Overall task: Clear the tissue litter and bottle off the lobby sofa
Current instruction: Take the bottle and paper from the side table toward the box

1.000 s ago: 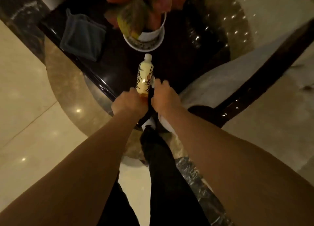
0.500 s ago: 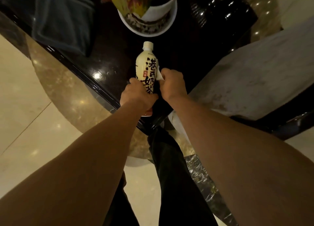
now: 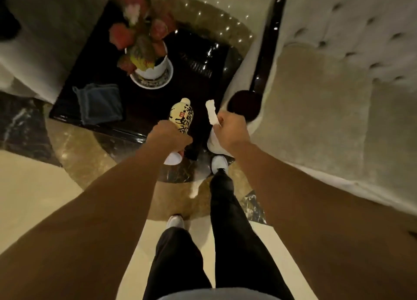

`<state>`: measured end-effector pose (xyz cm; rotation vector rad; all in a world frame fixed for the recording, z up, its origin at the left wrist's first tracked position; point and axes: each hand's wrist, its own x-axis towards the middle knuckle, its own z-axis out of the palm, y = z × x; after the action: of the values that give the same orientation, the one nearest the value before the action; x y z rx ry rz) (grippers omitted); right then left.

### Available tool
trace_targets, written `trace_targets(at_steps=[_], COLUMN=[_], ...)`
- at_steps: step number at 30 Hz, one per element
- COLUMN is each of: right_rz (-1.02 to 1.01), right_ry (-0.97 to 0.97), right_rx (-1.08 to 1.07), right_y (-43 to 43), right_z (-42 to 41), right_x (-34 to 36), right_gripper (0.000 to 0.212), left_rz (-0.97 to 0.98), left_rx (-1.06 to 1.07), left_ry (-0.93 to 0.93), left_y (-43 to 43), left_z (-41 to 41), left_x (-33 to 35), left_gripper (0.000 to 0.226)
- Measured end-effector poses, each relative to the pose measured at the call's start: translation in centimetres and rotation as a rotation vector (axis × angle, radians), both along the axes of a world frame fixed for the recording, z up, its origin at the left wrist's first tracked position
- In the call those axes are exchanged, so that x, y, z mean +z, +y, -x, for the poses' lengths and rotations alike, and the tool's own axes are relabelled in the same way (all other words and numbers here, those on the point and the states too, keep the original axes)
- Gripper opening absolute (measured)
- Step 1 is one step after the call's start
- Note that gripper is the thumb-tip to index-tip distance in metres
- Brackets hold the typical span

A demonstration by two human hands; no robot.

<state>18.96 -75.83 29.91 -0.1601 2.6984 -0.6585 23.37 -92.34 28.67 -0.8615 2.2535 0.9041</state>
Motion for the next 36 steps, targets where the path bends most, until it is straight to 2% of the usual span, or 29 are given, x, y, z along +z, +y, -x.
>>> trace_targets(at_steps=[4, 8, 13, 18, 21, 24, 28, 32, 36], right_rz=[-0.073, -0.083, -0.067, -0.115, -0.185, -0.296, -0.387, -0.384, -0.405], right_ry=[-0.027, -0.002, 0.058, 0.091, 0.094, 0.060, -0.045, -0.089, -0.142], right_rx=[-0.111, -0.289, -0.537, -0.723, -0.845, -0.974, -1.097, -1.136, -1.128], right_y=[7.8, 16.8, 28.3, 42.4, 52.3, 62.3, 73.0, 80.9, 89.8], right_z=[-6.1, -10.3, -14.5, -21.3, -26.8, -34.6, -42.6, -44.3, -42.9], right_x=[7.3, 13.1, 18.3, 21.2, 22.1, 22.8, 22.6, 21.4, 19.3], right_gripper=[0.006, 0.011, 0.011, 0.009, 0.011, 0.011, 0.009, 0.013, 0.011], left_rz=[0.030, 0.041, 0.022, 0.047, 0.087, 0.028, -0.176, -0.242, -0.236], left_rx=[-0.312, -0.623, -0.945, -1.234, -1.309, -1.413, -1.483, -1.615, -1.683], left_ry=[0.010, 0.014, 0.097, 0.179, 0.241, 0.289, 0.218, 0.107, 0.082], left_y=[5.4, 14.3, 28.8, 45.4, 55.8, 67.8, 80.6, 91.3, 102.6], left_z=[-1.1, -1.7, -3.3, -6.2, -8.7, -12.9, -19.2, -22.0, -20.9], left_x=[8.4, 14.9, 21.3, 25.4, 26.7, 26.3, 24.8, 23.6, 22.0], left_gripper=[0.067, 0.044, 0.022, 0.014, 0.021, 0.023, 0.029, 0.047, 0.038])
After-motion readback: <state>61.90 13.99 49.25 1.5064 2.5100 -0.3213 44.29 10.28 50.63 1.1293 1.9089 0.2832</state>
